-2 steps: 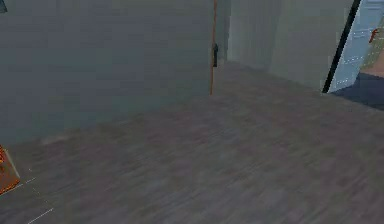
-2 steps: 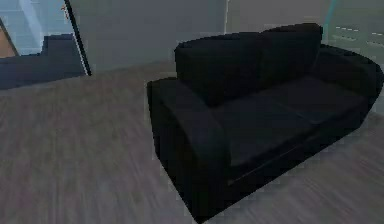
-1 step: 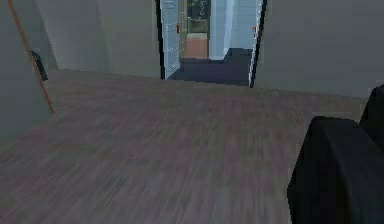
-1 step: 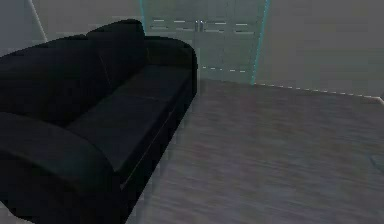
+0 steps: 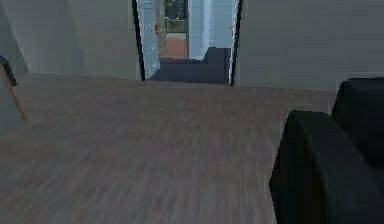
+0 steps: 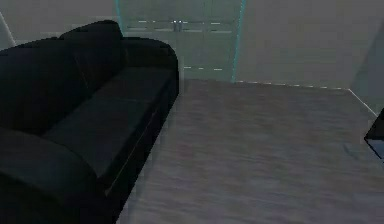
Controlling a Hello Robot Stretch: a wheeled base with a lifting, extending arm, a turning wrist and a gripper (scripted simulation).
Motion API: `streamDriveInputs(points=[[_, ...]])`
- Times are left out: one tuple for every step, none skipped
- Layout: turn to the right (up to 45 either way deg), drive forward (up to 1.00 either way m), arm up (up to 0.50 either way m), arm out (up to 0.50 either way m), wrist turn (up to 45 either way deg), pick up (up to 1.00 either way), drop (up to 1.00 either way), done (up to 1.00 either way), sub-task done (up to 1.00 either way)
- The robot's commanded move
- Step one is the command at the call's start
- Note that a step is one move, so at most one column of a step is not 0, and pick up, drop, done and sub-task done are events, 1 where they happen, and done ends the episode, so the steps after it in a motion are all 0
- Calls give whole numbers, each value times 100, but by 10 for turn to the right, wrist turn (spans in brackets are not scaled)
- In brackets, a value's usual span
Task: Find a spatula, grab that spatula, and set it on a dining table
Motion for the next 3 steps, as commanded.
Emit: streamDriveInputs(points=[[0, 35, 0, 0, 0, 0, 0, 0, 0], [0, 100, 0, 0, 0, 0, 0, 0, 0], [0, 100, 0, 0, 0, 0, 0, 0, 0]])
